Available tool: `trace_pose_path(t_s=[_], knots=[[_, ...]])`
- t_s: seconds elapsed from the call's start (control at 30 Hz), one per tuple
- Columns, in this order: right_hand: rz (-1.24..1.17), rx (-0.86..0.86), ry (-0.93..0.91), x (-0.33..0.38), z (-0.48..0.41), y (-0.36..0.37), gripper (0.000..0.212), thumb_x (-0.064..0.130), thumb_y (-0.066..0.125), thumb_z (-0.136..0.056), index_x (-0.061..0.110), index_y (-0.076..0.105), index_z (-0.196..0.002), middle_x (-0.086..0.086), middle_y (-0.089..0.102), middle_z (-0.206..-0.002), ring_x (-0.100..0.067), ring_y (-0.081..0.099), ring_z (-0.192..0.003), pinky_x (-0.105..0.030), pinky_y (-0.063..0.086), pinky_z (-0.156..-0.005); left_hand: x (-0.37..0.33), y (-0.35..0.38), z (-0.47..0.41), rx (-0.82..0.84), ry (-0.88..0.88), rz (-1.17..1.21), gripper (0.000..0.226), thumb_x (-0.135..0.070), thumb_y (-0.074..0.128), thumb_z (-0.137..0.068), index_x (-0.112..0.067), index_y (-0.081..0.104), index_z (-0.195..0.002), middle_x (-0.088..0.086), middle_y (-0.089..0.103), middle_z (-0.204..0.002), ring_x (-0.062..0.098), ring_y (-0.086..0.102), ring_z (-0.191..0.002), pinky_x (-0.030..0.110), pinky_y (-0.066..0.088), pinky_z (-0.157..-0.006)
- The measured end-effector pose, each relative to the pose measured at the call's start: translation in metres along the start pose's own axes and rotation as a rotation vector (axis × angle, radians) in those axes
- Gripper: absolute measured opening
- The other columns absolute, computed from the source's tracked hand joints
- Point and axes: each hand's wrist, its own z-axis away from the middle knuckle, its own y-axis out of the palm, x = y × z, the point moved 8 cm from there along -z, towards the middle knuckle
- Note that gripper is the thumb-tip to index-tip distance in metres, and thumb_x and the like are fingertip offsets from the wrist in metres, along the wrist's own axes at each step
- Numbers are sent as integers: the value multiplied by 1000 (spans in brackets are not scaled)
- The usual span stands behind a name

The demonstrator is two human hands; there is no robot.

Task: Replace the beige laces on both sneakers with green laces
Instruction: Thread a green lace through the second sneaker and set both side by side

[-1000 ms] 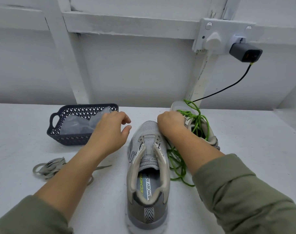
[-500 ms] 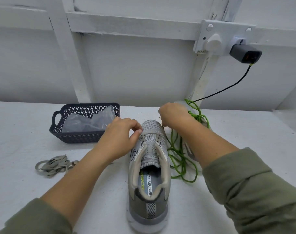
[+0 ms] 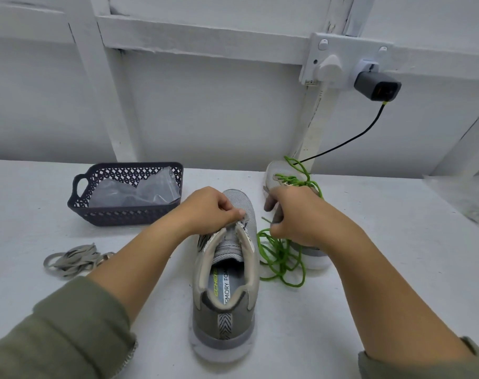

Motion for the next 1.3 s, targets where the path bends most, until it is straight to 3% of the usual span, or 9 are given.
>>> trace_pose_path(t_s=[0.03, 0.1, 0.2, 0.3, 0.47, 0.7, 0.93, 1.13, 1.3], knots=[[8, 19, 26, -4, -1, 3, 30, 14, 64, -84, 23, 63, -112, 3, 67, -98, -11, 56, -93, -29, 52, -78, 1, 2, -1, 15, -11, 34, 31, -46, 71, -82, -17, 72, -74, -10, 58, -56, 0, 47, -48, 17, 37, -52], [39, 0, 50, -6, -9, 10, 26, 16, 62, -90, 18, 68, -115, -2, 69, -105, -17, 61, -102, -30, 51, -85, 3, 5, -1, 36, -28, 113, 28, -42, 75, -80, -15, 73, -75, -11, 58, -55, -3, 45, -45, 11, 36, -48], [123, -169, 69, -2, -26, 22, 19, 9, 57, -90, 15, 71, -102, -8, 69, -100, -27, 63, -94, -32, 53, -76, 6, 9, -1, 55, -38, 189, 22, -34, 77, -80, -12, 75, -81, -9, 58, -56, -2, 45, -47, 7, 36, -49], [136, -277, 56, 2, -35, 33, 19, 5, 51, -91, 9, 63, -106, -11, 58, -106, -32, 58, -98, -35, 44, -74, 9, 13, -2, 52, -39, 242, 16, -25, 76, -82, -9, 74, -83, -11, 50, -50, -1, 41, -43, 7, 34, -47], [160, -243, 41, 1, -44, 46, 18, 8, 44, -95, 7, 58, -108, -13, 53, -107, -35, 57, -98, -36, 39, -66, 17, 18, -4, 38, -34, 254, 10, -26, 70, -86, -16, 74, -85, -4, 54, -63, 4, 44, -54, 10, 38, -54], [173, -256, -43, 8, -44, 42, 17, 7, 45, -94, 7, 60, -100, -11, 54, -100, -33, 57, -91, -35, 40, -66, 18, 17, -3, -9, -18, 243, 9, -16, 71, -84, -24, 74, -86, -9, 46, -58, -6, 43, -45, 2, 37, -54], [239, -191, -18, 13, -36, 42, 25, 1, 37, -96, 4, 57, -110, -13, 51, -110, -33, 55, -102, -35, 34, -68, 17, 19, -2, -36, -27, 268, 11, -15, 75, -80, -24, 76, -88, -11, 47, -57, -6, 43, -45, 3, 37, -54], [96, -209, -6, 8, -39, 52, 22, 9, 43, -96, 9, 62, -107, -12, 56, -105, -32, 56, -98, -35, 37, -70, 18, 20, -3, -72, -16, 242, 10, -20, 77, -78, -29, 75, -80, -12, 48, -55, -5, 43, -46, 8, 38, -55], [-2, -249, 35, 4, -37, 51, 25, 8, 46, -93, 15, 66, -105, -8, 61, -106, -29, 57, -99, -35, 42, -73, 9, 14, 2, -217, 61, 24, 8, -25, 74, -79, -31, 70, -75, -14, 59, -68, 0, 54, -65, 23, 45, -67]])
